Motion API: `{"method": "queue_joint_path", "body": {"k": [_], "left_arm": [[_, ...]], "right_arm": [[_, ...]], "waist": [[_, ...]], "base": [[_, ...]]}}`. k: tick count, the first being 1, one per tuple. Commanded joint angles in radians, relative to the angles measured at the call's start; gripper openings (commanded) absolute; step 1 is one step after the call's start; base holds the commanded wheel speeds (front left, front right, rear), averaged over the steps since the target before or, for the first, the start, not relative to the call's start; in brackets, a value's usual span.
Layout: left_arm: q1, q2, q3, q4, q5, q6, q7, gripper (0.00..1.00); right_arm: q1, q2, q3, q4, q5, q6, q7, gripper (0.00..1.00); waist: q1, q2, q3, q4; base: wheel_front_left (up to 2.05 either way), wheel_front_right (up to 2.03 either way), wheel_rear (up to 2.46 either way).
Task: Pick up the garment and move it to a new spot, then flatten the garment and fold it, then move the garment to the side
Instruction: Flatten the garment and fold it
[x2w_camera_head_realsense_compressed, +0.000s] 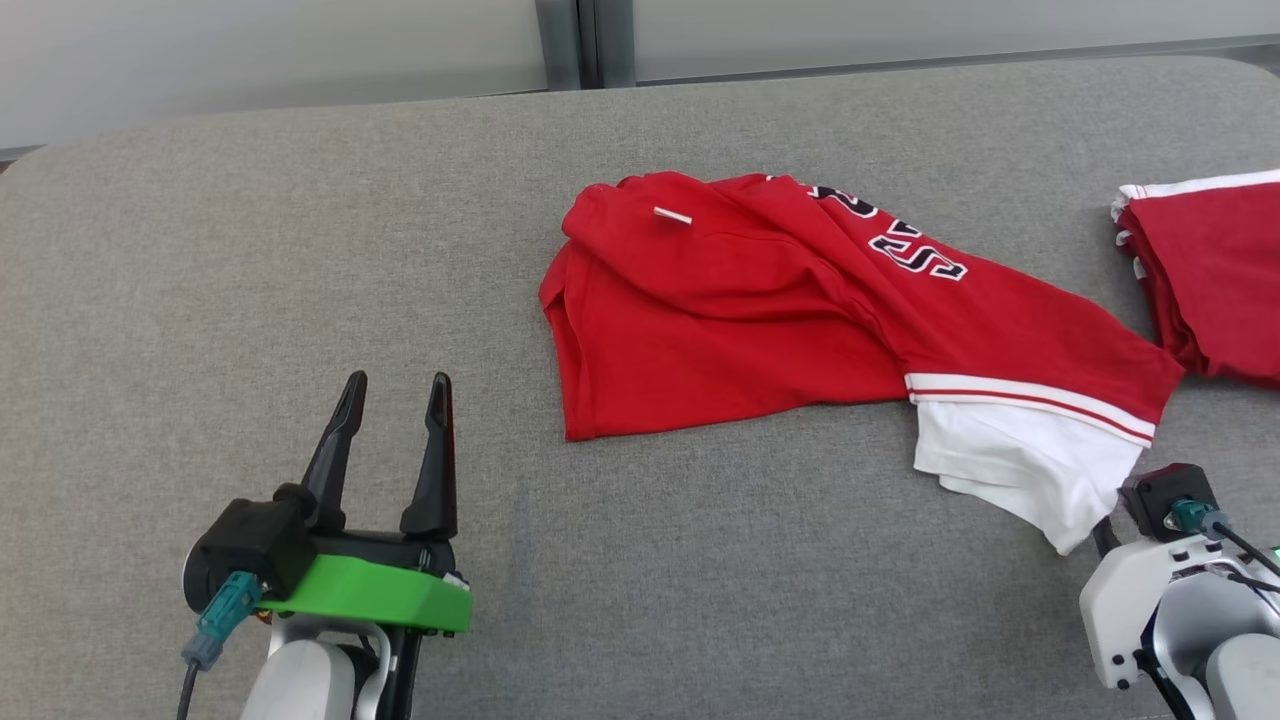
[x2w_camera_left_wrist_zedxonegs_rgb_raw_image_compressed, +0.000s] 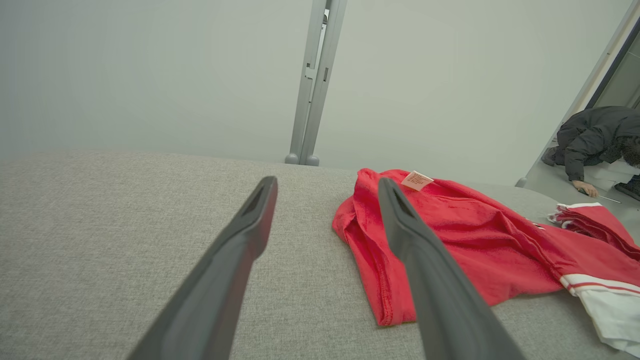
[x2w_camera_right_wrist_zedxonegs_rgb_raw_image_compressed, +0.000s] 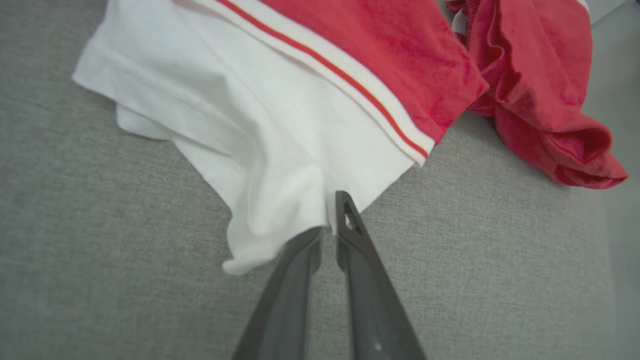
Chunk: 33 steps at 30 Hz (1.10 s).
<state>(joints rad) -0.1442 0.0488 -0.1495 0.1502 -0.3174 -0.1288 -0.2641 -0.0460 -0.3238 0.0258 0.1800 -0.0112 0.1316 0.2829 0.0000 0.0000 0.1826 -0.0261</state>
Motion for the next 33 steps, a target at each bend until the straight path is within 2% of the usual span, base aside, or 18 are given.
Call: {"method": "queue_joint_path", "body": {"k": [1, 7, 10, 12, 16, 22, 26, 33], "left_arm": [[-0.002, 0.003, 0.002, -0.001, 0.002, -0.003, 0.0, 1.0], [0.005, 0.003, 0.002, 0.0, -0.004, -0.003, 0.0, 1.0], [0.012, 0.003, 0.004, 0.002, -0.006, -0.003, 0.0, 1.0], [0.017, 0.003, 0.006, 0.004, -0.009, -0.003, 0.0, 1.0], [0.027, 0.003, 0.011, 0.006, -0.012, -0.003, 0.0, 1.0], [0.041, 0.003, 0.007, 0.016, -0.003, -0.003, 0.0, 1.0], [0.052, 0.003, 0.004, 0.017, -0.003, -0.003, 0.0, 1.0], [0.065, 0.003, 0.009, 0.018, 0.003, -0.003, 0.0, 1.0]], "right_arm": [[0.009, 0.006, -0.015, -0.021, 0.005, -0.002, 0.004, 1.0], [0.041, 0.054, -0.169, -0.102, -0.019, -0.002, -0.04, 1.0], [0.034, 0.109, -0.262, -0.158, -0.028, -0.002, -0.111, 1.0], [0.021, 0.153, -0.288, -0.184, -0.016, -0.002, -0.171, 1.0], [-0.003, 0.216, -0.262, -0.179, 0.018, -0.002, -0.272, 1.0], [-0.053, 0.255, -0.177, -0.073, 0.046, -0.002, -0.403, 1.0], [-0.061, 0.265, -0.131, -0.015, 0.053, -0.002, -0.441, 1.0], [-0.048, 0.269, -0.13, 0.027, 0.063, -0.002, -0.463, 1.0]], "waist": [[0.0, 0.0, -0.002, -0.002], [0.0, 0.0, -0.01, -0.002], [0.0, 0.0, -0.017, 0.0], [0.0, 0.0, -0.024, 0.001], [0.0, 0.0, -0.037, 0.0], [0.0, 0.0, -0.061, 0.004], [0.0, 0.0, -0.074, 0.014], [0.0, 0.0, -0.08, 0.022]], "base": [[0.0, 0.0, 0.0], [0.0, 0.0, 0.0], [0.0, 0.0, 0.0], [0.0, 0.0, 0.0], [0.0, 0.0, 0.0], [0.0, 0.0, 0.0], [0.0, 0.0, 0.0], [0.0, 0.0, 0.0]]}}
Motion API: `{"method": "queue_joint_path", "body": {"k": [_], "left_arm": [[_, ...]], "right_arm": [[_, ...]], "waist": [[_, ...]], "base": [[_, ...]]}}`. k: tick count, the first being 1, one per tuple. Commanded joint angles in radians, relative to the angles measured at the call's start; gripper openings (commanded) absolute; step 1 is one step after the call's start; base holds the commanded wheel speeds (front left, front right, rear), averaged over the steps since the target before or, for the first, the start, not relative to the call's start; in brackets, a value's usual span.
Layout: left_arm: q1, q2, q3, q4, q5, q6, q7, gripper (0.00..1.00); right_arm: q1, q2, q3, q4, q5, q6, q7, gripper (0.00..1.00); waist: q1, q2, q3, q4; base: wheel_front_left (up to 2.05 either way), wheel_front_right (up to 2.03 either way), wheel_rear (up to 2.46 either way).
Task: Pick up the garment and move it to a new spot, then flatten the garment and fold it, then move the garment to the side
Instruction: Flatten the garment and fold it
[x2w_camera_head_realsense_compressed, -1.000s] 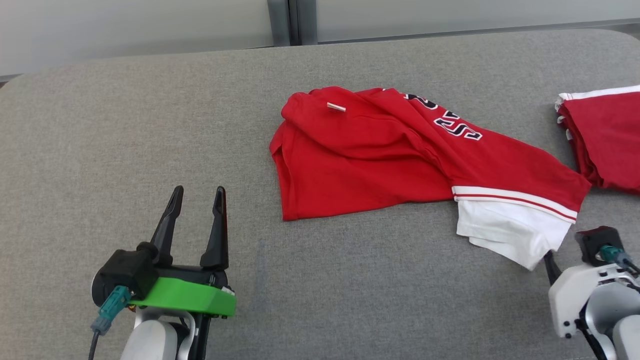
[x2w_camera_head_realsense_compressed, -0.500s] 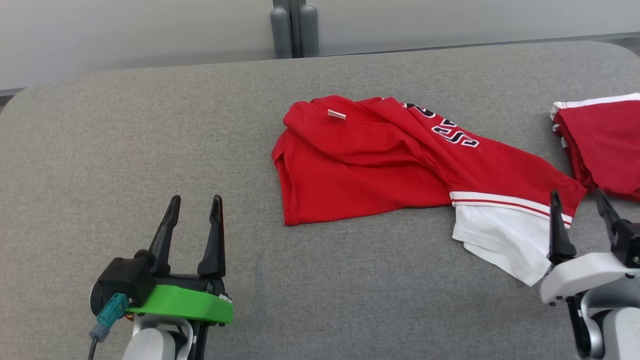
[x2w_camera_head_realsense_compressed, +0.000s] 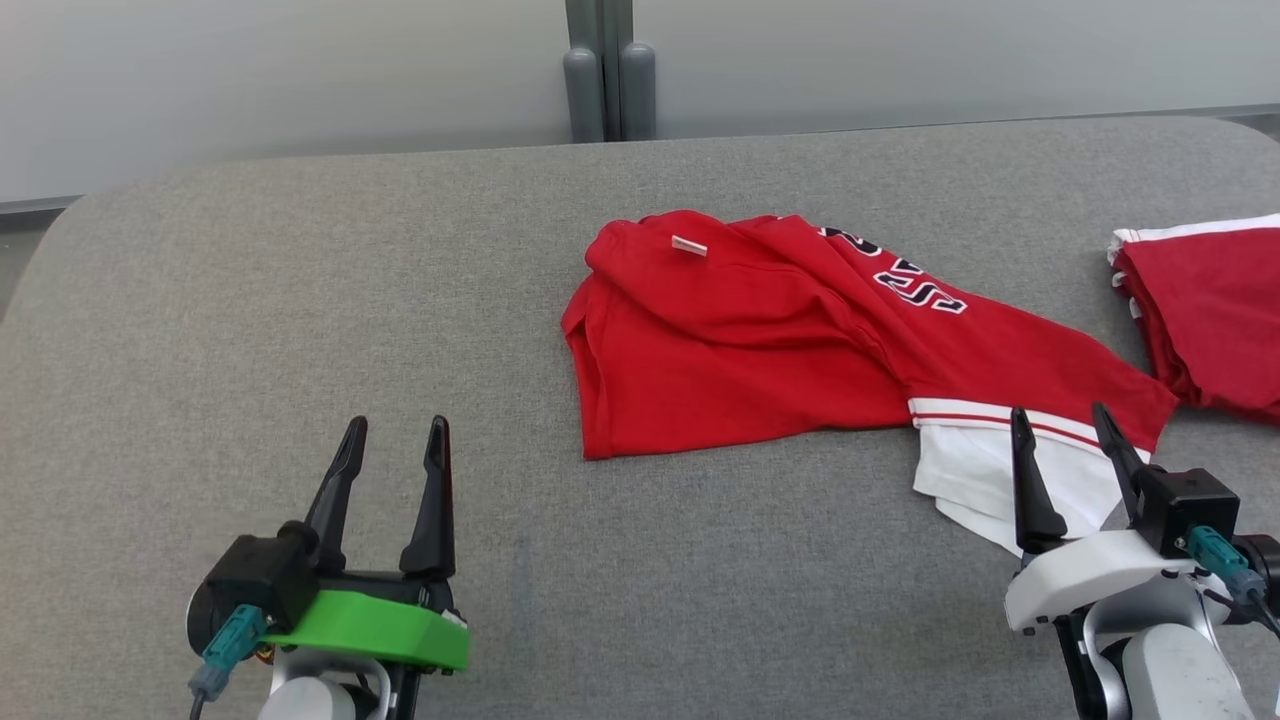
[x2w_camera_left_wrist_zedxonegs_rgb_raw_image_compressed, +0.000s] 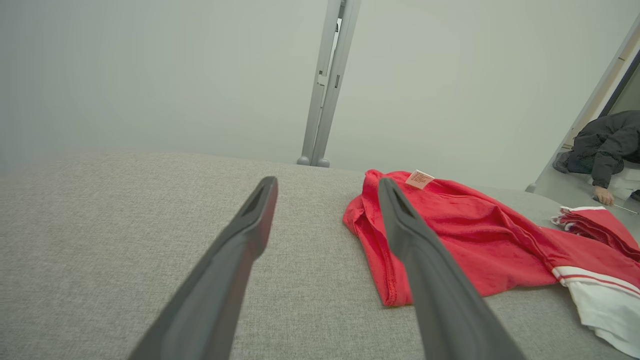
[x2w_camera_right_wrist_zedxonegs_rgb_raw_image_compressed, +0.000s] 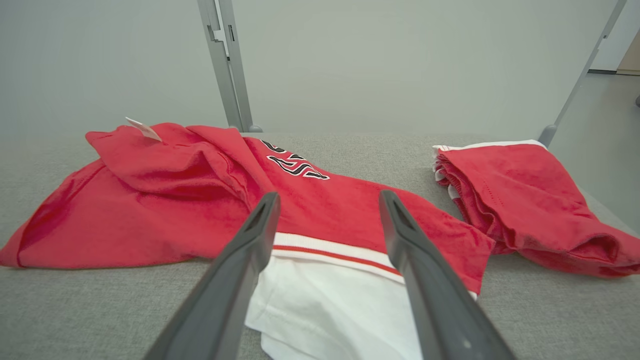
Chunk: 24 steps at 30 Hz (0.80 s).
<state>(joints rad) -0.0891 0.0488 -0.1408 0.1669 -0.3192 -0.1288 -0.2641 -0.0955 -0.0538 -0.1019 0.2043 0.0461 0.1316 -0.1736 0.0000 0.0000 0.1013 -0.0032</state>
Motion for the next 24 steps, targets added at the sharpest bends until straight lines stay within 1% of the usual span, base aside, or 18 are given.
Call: {"method": "queue_joint_path", "body": {"k": [1, 5, 7, 11, 14, 18, 22, 24], "left_arm": [[0.006, 0.003, -0.003, 0.005, 0.008, -0.003, 0.0, 1.0], [-0.039, 0.008, -0.028, 0.051, 0.009, -0.003, 0.0, 1.0], [-0.082, 0.015, -0.044, 0.106, -0.007, -0.003, 0.0, 1.0], [-0.218, 0.023, -0.065, 0.266, -0.044, -0.003, 0.005, 1.0], [-0.347, 0.028, -0.093, 0.381, -0.096, -0.003, 0.074, 1.0], [-0.492, 0.029, -0.077, 0.485, -0.163, -0.003, 0.163, 1.0], [-0.621, 0.028, -0.063, 0.58, -0.195, 0.014, 0.275, 1.0], [-0.67, 0.038, -0.064, 0.615, -0.201, 0.018, 0.318, 1.0]], "right_arm": [[0.001, -0.001, -0.001, 0.005, 0.005, -0.002, -0.008, 1.0], [-0.007, 0.0, 0.005, 0.003, 0.008, -0.002, -0.009, 1.0], [-0.012, 0.001, 0.012, -0.002, 0.014, -0.002, -0.011, 1.0], [-0.018, 0.001, 0.025, -0.012, 0.016, -0.002, -0.012, 1.0], [-0.026, 0.002, 0.039, -0.017, 0.025, -0.002, -0.007, 1.0], [-0.04, 0.003, 0.05, -0.018, 0.037, -0.002, -0.012, 1.0], [-0.051, 0.003, 0.061, -0.009, 0.047, -0.002, -0.018, 1.0], [-0.059, 0.003, 0.069, -0.007, 0.055, -0.002, -0.024, 1.0]], "waist": [[0.0, 0.0, 0.003, -0.003], [0.0, 0.0, 0.02, -0.02], [0.0, 0.0, 0.033, -0.034], [0.0, 0.0, 0.062, -0.072], [0.0, 0.0, 0.091, -0.111], [0.0, 0.0, 0.13, -0.162], [0.0, 0.0, 0.16, -0.213], [0.0, 0.0, 0.174, -0.238]], "base": [[0.0, 0.0, 0.0], [0.0, 0.0, 0.0], [0.0, 0.0, 0.0], [0.0, 0.0, 0.0], [0.0, 0.0, 0.0], [0.0, 0.0, 0.0], [0.0, 0.0, 0.0], [0.0, 0.0, 0.0]]}}
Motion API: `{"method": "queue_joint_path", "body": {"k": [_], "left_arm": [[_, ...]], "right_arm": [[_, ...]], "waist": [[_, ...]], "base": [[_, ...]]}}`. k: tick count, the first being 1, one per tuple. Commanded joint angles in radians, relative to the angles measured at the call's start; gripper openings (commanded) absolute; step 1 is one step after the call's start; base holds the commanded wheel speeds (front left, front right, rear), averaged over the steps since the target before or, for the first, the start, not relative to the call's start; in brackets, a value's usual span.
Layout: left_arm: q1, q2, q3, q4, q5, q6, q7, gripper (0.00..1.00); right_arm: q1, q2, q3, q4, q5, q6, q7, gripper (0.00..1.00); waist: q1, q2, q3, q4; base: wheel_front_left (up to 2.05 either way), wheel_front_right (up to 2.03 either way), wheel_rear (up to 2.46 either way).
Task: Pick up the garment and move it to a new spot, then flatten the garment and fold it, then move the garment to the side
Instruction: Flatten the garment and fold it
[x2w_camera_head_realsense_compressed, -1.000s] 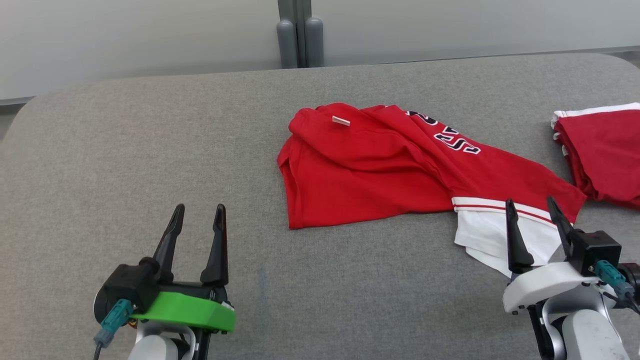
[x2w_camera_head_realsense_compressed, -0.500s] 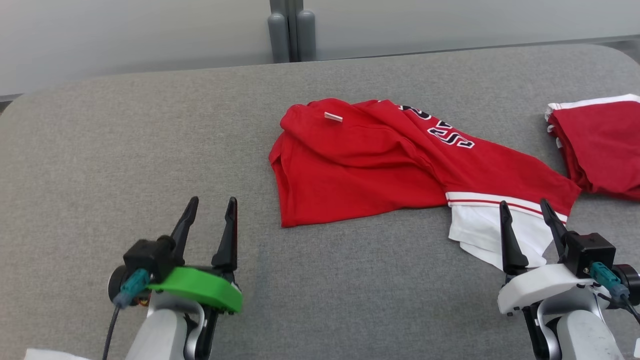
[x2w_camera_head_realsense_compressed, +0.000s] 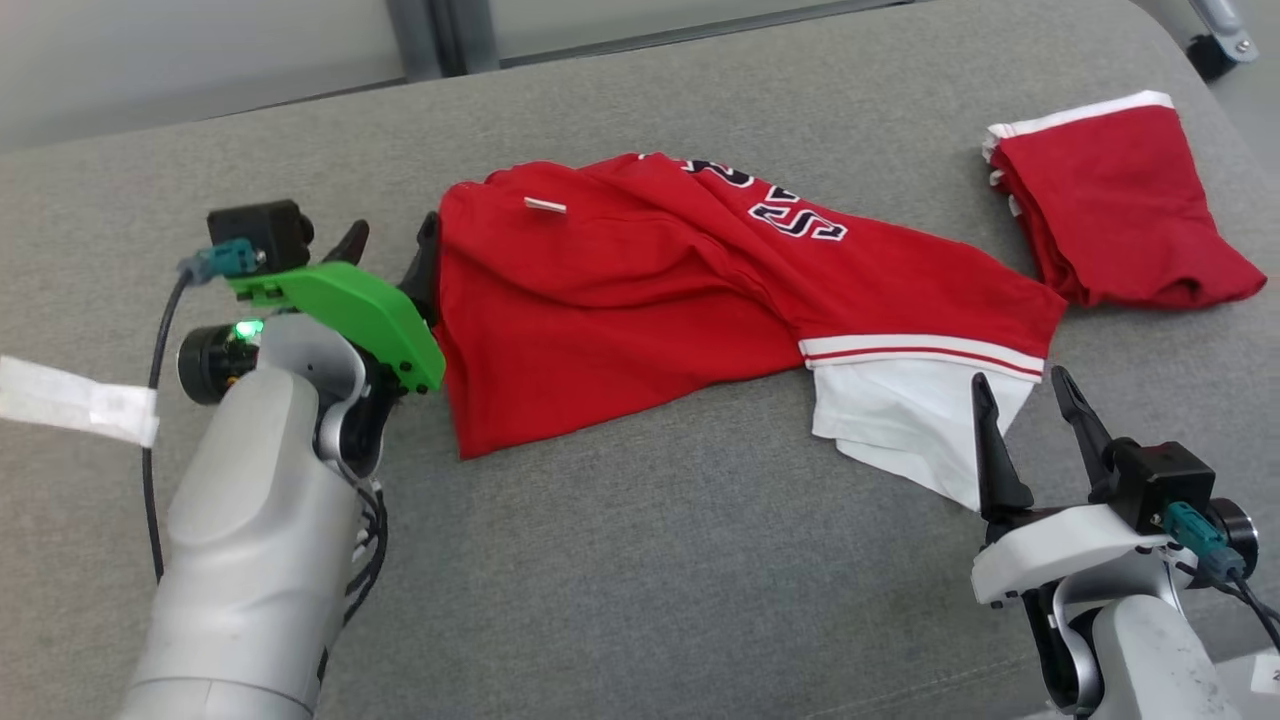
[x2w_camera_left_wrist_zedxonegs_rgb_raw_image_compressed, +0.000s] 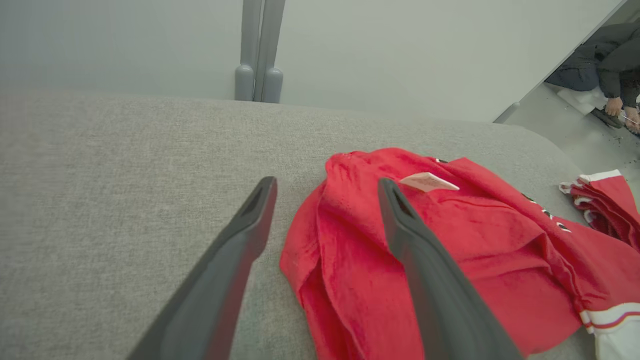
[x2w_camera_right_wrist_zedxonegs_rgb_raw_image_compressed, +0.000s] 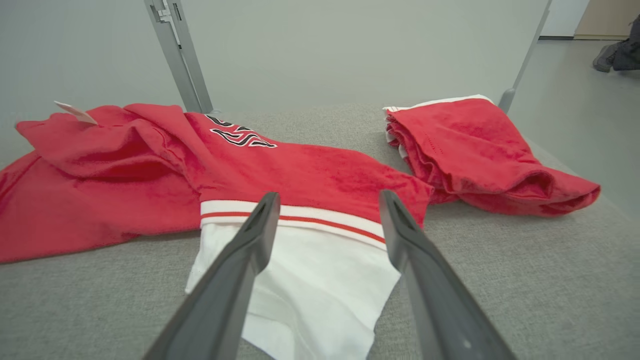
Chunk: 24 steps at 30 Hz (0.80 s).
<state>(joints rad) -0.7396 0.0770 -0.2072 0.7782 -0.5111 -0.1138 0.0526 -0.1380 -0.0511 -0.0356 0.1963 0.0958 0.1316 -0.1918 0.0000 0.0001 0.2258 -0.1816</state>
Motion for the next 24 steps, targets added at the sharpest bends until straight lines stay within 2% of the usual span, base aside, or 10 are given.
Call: {"method": "queue_joint_path", "body": {"k": [1, 5, 14, 20, 24], "left_arm": [[-0.037, 0.01, 0.002, 0.019, -0.018, 0.002, 0.024, 1.0], [-0.099, 0.024, 0.006, 0.072, -0.034, 0.001, 0.093, 1.0], [-0.19, 0.05, 0.0, 0.147, -0.021, 0.055, 0.167, 1.0], [-0.217, 0.046, -0.008, 0.176, -0.033, 0.059, 0.207, 1.0], [-0.227, 0.041, -0.025, 0.175, -0.036, 0.035, 0.222, 1.0]], "right_arm": [[-0.02, 0.0, 0.004, 0.002, 0.008, -0.002, -0.009, 1.0], [-0.027, 0.001, 0.007, 0.009, 0.019, -0.002, -0.023, 1.0], [-0.041, 0.001, 0.024, 0.032, 0.039, -0.002, -0.041, 1.0], [-0.052, 0.001, 0.027, 0.043, 0.043, -0.002, -0.047, 1.0], [-0.054, 0.001, 0.024, 0.049, 0.042, -0.002, -0.05, 1.0]], "waist": [[0.0, -0.0001, 0.055, -0.068], [0.0, -0.0001, 0.077, -0.1], [0.0, -0.0001, 0.099, -0.134], [0.0, -0.0001, 0.109, -0.137], [0.0, -0.0001, 0.109, -0.133]], "base": [[0.0, 0.0, 0.0], [0.0, 0.0, 0.0], [0.0, 0.0, 0.0], [0.0, 0.0, 0.0], [0.0, 0.0, 0.0]]}}
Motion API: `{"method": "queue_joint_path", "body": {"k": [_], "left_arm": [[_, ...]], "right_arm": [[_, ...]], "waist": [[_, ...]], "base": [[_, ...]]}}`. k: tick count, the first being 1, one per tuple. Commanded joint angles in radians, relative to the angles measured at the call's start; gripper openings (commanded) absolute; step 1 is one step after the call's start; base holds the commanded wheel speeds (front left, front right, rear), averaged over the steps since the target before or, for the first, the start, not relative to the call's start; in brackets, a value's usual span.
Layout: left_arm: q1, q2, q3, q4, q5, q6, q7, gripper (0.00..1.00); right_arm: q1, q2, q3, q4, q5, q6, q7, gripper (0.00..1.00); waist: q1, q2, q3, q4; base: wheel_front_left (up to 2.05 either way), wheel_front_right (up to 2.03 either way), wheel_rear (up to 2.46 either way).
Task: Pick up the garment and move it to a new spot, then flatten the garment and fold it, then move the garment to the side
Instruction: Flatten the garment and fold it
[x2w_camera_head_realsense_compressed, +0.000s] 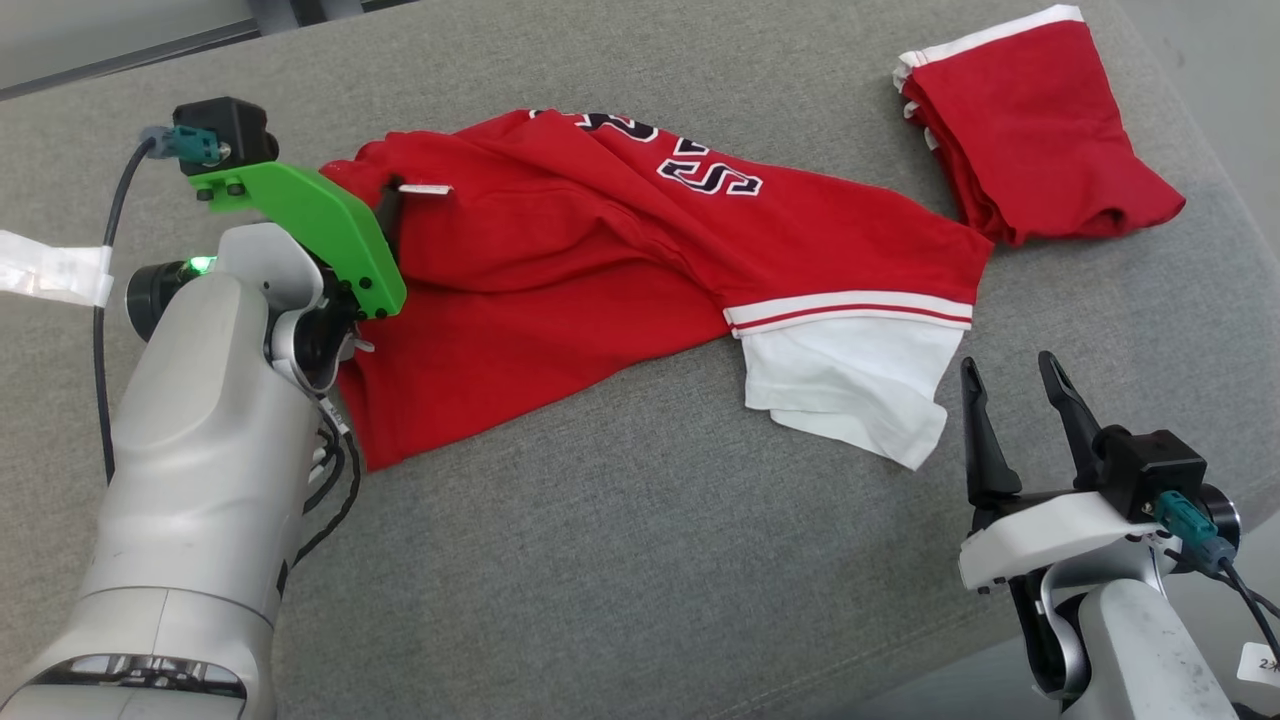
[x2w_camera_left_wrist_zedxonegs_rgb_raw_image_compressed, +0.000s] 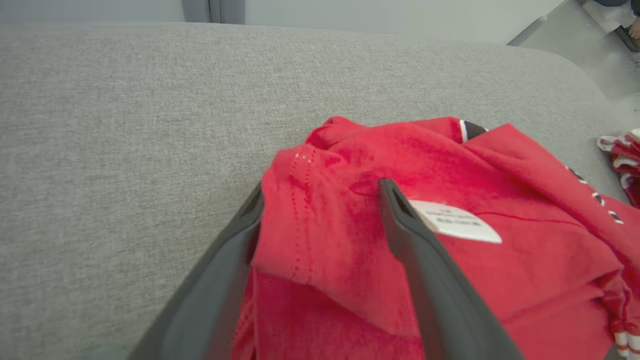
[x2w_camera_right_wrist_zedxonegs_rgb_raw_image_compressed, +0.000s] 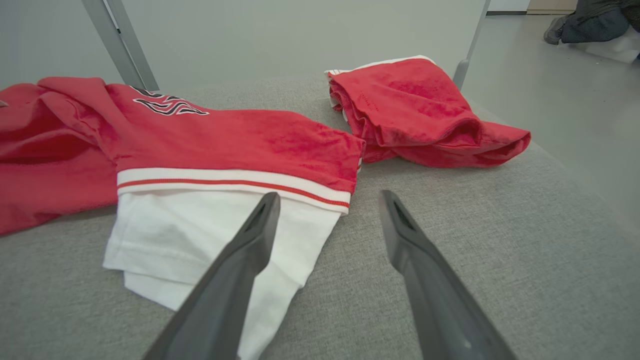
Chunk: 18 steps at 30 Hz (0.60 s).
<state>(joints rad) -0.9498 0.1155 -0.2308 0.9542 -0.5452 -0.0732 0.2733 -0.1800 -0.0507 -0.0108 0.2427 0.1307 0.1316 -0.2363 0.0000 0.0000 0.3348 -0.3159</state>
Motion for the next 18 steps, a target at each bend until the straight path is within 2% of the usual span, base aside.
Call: {"method": "queue_joint_path", "body": {"k": [1, 2, 6, 10, 14, 18], "left_arm": [[-0.019, 0.001, -0.006, -0.007, -0.004, -0.012, -0.003, 0.33], [-0.019, -0.001, -0.01, -0.01, -0.005, -0.016, -0.006, 0.0], [-0.007, -0.013, -0.031, -0.032, -0.009, -0.035, -0.024, 0.0], [0.02, -0.027, -0.037, -0.088, -0.039, -0.05, -0.103, 0.0], [0.092, -0.046, -0.07, -0.199, -0.087, -0.057, -0.167, 0.0], [0.233, -0.043, -0.156, -0.368, -0.134, -0.059, -0.203, 0.0]], "right_arm": [[-0.014, 0.0, -0.002, 0.004, 0.006, -0.002, -0.007, 1.0], [-0.016, 0.0, -0.002, 0.004, 0.005, -0.002, -0.007, 1.0], [-0.013, 0.0, -0.011, -0.002, -0.004, -0.002, -0.008, 1.0], [-0.005, 0.0, -0.027, -0.01, -0.022, -0.002, -0.002, 1.0], [0.014, 0.0, -0.048, -0.027, -0.042, -0.002, 0.012, 1.0], [0.033, 0.0, -0.067, -0.046, -0.057, -0.002, 0.03, 1.0]], "waist": [[0.0, 0.0, -0.001, 0.004], [0.0, 0.0, -0.001, 0.006], [0.0, 0.0, -0.006, 0.023], [0.0, 0.0, -0.013, 0.062], [0.0, 0.0, -0.029, 0.127], [0.0, 0.0, -0.056, 0.199]], "base": [[0.0, 0.0, 0.0], [0.0, 0.0, 0.0], [0.0, 0.0, 0.0], [0.0, 0.0, 0.0], [0.0, 0.0, 0.0], [0.0, 0.0, 0.0]]}}
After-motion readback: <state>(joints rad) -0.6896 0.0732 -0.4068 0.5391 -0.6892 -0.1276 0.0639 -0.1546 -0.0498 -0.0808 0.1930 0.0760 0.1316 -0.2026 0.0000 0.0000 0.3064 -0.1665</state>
